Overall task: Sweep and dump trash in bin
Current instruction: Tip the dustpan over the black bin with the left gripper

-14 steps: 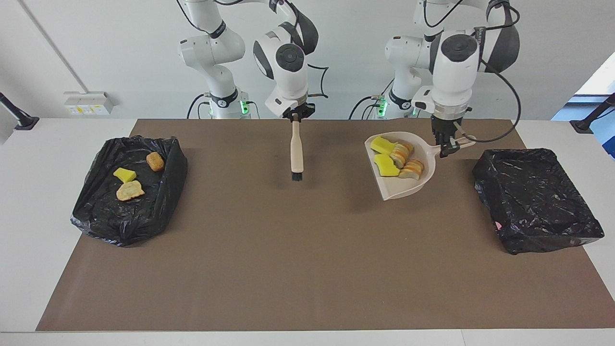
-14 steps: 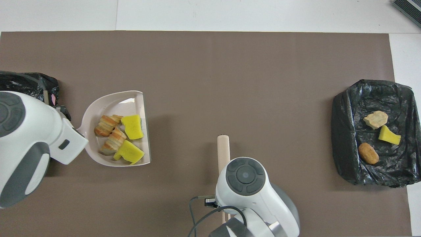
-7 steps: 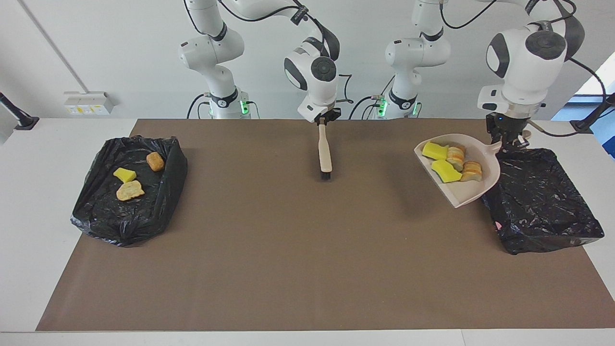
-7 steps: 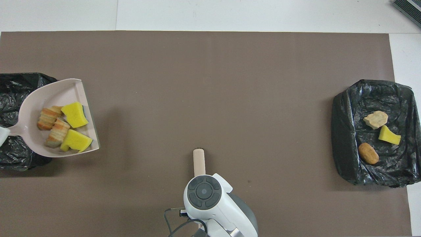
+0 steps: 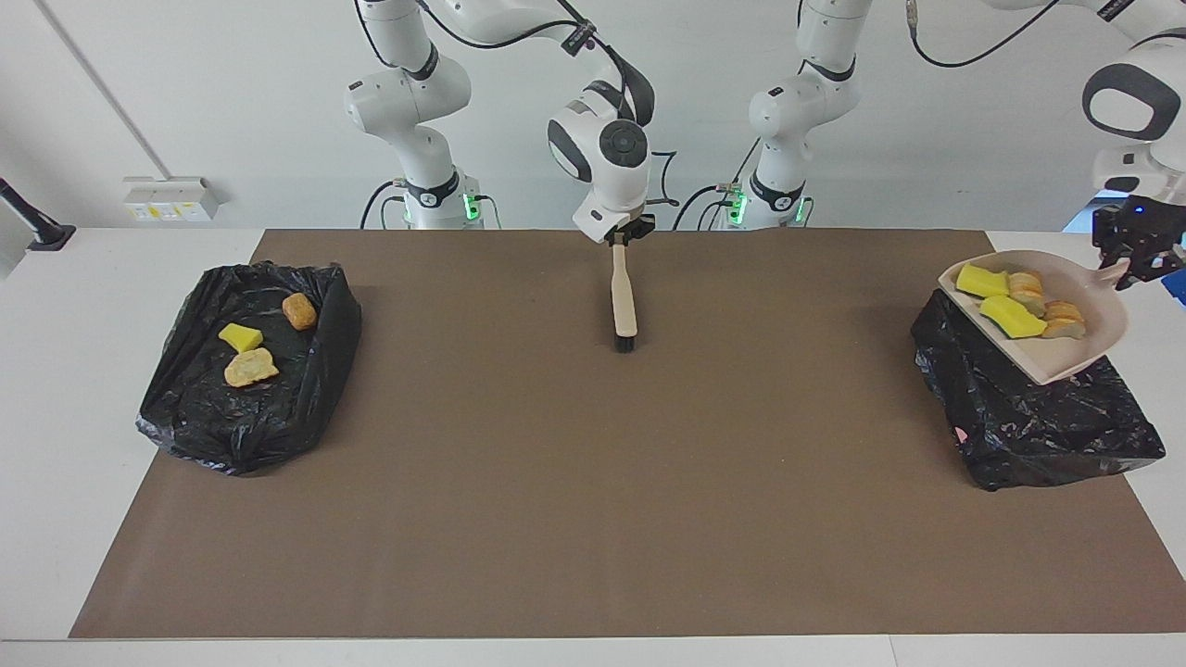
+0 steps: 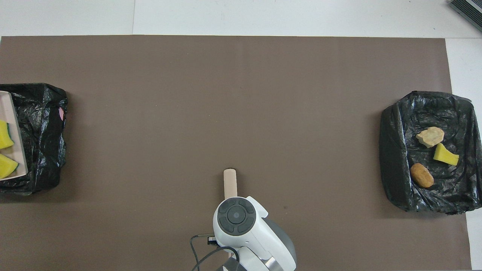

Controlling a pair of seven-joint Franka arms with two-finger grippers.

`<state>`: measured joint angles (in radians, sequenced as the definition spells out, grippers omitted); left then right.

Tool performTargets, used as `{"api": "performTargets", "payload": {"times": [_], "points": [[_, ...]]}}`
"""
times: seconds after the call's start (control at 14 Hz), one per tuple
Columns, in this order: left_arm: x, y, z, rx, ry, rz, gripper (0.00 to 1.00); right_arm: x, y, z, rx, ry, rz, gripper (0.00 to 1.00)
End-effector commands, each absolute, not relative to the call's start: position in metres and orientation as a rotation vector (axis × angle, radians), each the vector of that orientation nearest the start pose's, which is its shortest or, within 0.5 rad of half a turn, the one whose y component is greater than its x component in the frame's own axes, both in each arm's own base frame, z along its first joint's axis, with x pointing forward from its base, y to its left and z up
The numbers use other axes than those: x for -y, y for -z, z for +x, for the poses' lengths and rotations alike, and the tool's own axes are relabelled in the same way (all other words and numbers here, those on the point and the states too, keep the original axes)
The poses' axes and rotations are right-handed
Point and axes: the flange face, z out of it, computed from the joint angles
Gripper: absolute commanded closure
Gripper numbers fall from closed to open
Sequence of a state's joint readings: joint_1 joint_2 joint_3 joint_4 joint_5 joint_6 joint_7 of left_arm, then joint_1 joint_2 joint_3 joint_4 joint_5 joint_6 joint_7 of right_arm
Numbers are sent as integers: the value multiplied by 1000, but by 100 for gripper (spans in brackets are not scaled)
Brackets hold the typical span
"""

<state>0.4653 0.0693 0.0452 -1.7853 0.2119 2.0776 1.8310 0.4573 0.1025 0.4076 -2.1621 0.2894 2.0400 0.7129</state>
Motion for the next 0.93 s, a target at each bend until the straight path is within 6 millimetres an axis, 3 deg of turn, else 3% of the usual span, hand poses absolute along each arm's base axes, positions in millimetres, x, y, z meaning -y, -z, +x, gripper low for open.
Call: {"api": "performTargets", "payload": {"times": [0.0, 0.21, 0.36, 0.43, 0.5, 0.57, 0.72, 0.86], "points": [[-332, -535, 555, -1849, -332, -2004, 100, -406, -335, 339, -19, -512, -3041, 100], [-319, -530, 579, -1694, -552, -1864, 100, -407, -330, 340, -34, -508, -3038, 100], [-315, -527, 581, -1672, -643, -1781, 100, -407, -329, 341, -27, -508, -3036, 100], [-310, -520, 581, -1691, -678, -1757, 100, -406, -329, 341, -13, -505, -3037, 65], [-300, -516, 585, -1713, -736, -1684, 100, -407, -329, 341, 46, -496, -3038, 13], [-298, -513, 584, -1717, -786, -1637, 100, -407, -330, 343, 124, -472, -3043, 0], [-295, -515, 581, -1688, -858, -1630, 100, -412, -332, 349, 164, -451, -3044, 0], [-297, -534, 576, -1621, -925, -1583, 100, -411, -340, 358, 171, -414, -3045, 0]]}}
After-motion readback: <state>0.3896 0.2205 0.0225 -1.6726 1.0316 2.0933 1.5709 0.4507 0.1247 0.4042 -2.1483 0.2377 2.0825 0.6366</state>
